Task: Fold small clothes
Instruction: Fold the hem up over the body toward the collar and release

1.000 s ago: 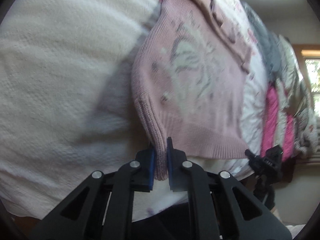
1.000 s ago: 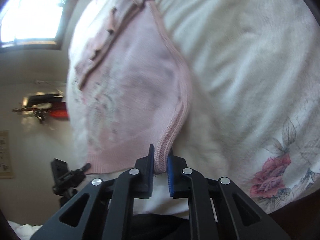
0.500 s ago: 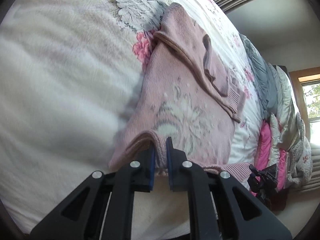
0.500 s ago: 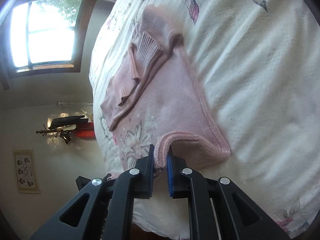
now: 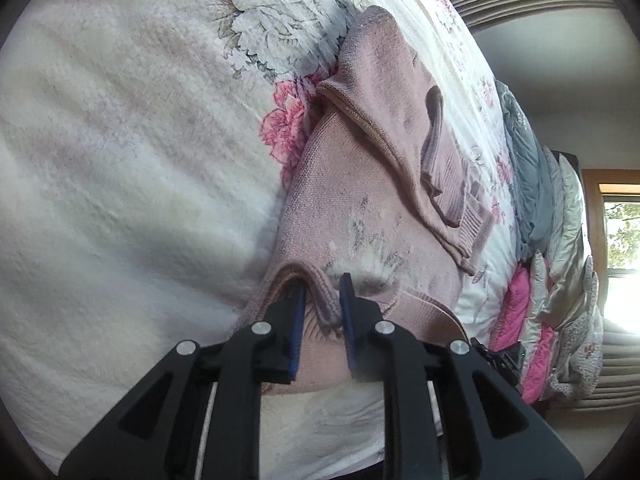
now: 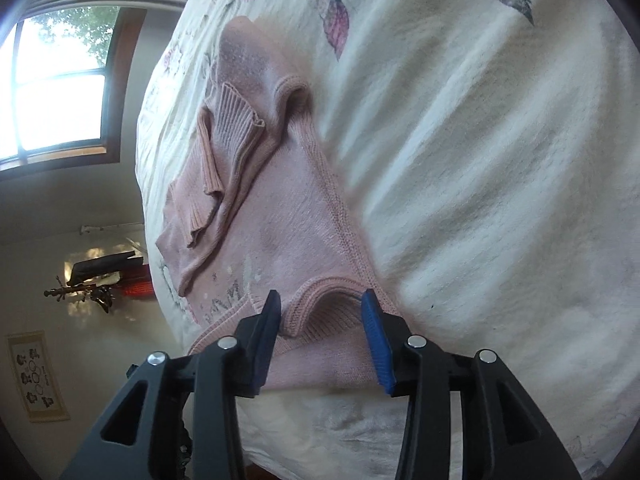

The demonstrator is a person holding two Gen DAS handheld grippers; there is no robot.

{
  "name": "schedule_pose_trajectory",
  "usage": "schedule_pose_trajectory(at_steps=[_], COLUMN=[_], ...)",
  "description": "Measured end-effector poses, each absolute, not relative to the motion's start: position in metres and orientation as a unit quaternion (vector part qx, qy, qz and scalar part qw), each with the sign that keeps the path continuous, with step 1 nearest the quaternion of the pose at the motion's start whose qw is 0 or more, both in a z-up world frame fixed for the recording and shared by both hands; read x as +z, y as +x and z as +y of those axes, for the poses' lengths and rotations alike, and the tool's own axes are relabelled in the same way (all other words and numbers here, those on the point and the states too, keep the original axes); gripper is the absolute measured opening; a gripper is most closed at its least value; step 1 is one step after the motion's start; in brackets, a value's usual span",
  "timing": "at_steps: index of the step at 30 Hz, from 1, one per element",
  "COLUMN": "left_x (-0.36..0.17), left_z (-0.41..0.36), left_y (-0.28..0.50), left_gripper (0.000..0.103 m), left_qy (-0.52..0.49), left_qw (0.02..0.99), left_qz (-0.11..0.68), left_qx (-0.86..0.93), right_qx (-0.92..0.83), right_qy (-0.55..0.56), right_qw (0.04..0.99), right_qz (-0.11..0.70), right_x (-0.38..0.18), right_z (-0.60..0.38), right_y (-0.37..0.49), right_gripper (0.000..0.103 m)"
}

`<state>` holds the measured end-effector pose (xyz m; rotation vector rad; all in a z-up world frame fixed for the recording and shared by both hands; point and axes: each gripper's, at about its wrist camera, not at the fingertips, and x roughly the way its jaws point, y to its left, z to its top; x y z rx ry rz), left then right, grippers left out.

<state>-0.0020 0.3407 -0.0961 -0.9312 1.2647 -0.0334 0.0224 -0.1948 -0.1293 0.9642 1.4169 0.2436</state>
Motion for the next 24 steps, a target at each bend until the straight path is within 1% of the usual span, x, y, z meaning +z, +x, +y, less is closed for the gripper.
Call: schedule_pose_trajectory(at_steps=[1, 2, 3, 6, 11, 12, 14, 15, 17, 20, 22, 24], left_x=[-0.093, -0.088, -0.083, -0.072, -0.06, -0.061, -0.065, -0.069, -0.08, -0.1, -0.112, -0.119], left_z=[0.344, 0.349, 0.356, 0.37, 0.358, 0.351, 0.336, 0.328, 0.315, 0.306, 0.305, 0.305], left_y=[-0.005, -0.009, -0.014, -0.025, -0.016, -0.013, -0.003, 0.002, 0.012, 0.023, 0.028, 0.029], left_gripper=[0.024, 0.033, 0.036, 0.036, 0.037, 0.039, 0.045, 0.046, 0.046, 0.049, 0.049, 0.039], left_qy=[-0.426, -0.427, -0.427, -0.433, -0.345, -0.33, -0.29, -0.271, -0.241, -0.227, -0.216, -0.217], left_qw=[0.708, 0.715, 0.721, 0.729, 0.758, 0.761, 0.767, 0.767, 0.763, 0.751, 0.743, 0.74], left_qz=[0.563, 0.554, 0.546, 0.53, 0.553, 0.559, 0.573, 0.581, 0.599, 0.62, 0.633, 0.637], left_qx=[-0.019, -0.013, -0.003, 0.01, 0.013, 0.007, -0.003, -0.007, -0.012, -0.009, 0.007, 0.012], right_qx=[0.108, 0.109, 0.112, 0.116, 0.115, 0.117, 0.12, 0.122, 0.126, 0.131, 0.136, 0.142], right_qy=[0.417, 0.41, 0.401, 0.367, 0.319, 0.315, 0.299, 0.288, 0.27, 0.255, 0.242, 0.224], right_qw=[0.652, 0.656, 0.661, 0.68, 0.717, 0.72, 0.723, 0.725, 0.728, 0.728, 0.73, 0.731], right_qz=[0.624, 0.625, 0.625, 0.624, 0.609, 0.608, 0.611, 0.614, 0.617, 0.622, 0.625, 0.629], right_x=[-0.128, -0.125, -0.122, -0.109, -0.091, -0.09, -0.088, -0.087, -0.087, -0.088, -0.089, -0.089], right_z=[-0.196, -0.197, -0.196, -0.194, -0.189, -0.187, -0.182, -0.178, -0.172, -0.165, -0.158, -0.152], right_y=[0.022, 0.022, 0.022, 0.02, 0.02, 0.02, 0.021, 0.022, 0.023, 0.025, 0.027, 0.029], right_gripper=[0.043, 0.043, 0.043, 0.043, 0.043, 0.044, 0.044, 0.044, 0.044, 0.044, 0.044, 0.044])
